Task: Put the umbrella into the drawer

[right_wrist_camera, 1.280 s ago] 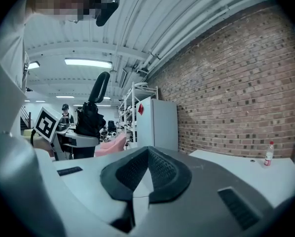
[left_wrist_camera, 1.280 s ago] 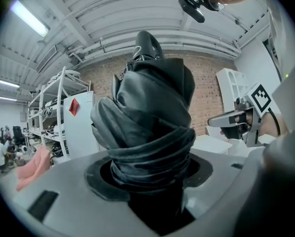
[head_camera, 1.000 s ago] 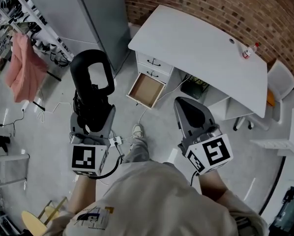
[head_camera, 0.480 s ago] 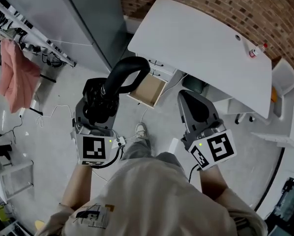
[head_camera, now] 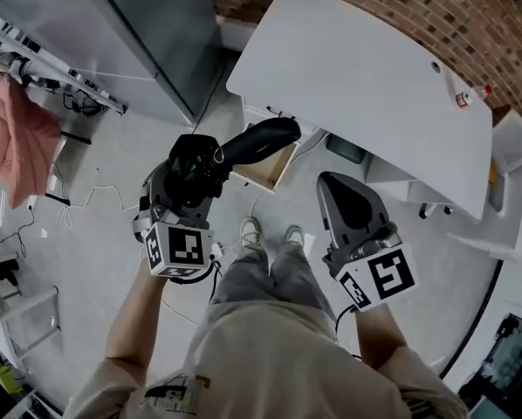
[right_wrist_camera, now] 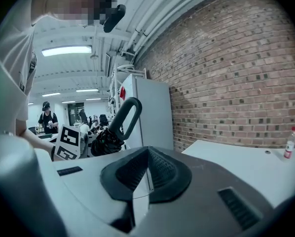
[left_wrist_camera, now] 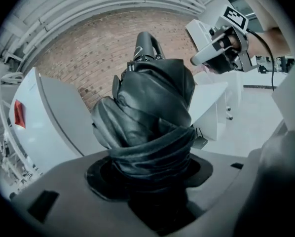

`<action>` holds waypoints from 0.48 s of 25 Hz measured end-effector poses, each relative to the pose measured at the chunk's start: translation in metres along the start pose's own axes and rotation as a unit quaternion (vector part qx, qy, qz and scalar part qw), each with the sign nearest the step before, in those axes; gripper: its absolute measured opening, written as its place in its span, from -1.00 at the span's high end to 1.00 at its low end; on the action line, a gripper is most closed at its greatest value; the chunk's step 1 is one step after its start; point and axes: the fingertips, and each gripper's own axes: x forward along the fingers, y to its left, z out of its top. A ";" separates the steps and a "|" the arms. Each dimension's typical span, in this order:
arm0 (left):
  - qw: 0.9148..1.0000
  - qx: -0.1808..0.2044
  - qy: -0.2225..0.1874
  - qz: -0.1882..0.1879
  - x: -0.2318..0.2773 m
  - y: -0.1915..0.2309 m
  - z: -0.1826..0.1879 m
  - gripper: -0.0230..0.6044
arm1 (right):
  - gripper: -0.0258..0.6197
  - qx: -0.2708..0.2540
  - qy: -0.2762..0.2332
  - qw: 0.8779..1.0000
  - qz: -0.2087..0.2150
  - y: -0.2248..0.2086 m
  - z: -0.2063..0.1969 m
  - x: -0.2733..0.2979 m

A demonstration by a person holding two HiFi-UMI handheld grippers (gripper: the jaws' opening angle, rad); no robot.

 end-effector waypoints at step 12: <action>0.993 -0.002 0.095 -0.067 0.150 -0.052 -0.098 0.07 | 0.90 0.025 0.044 0.997 0.055 -0.049 -0.087 0.084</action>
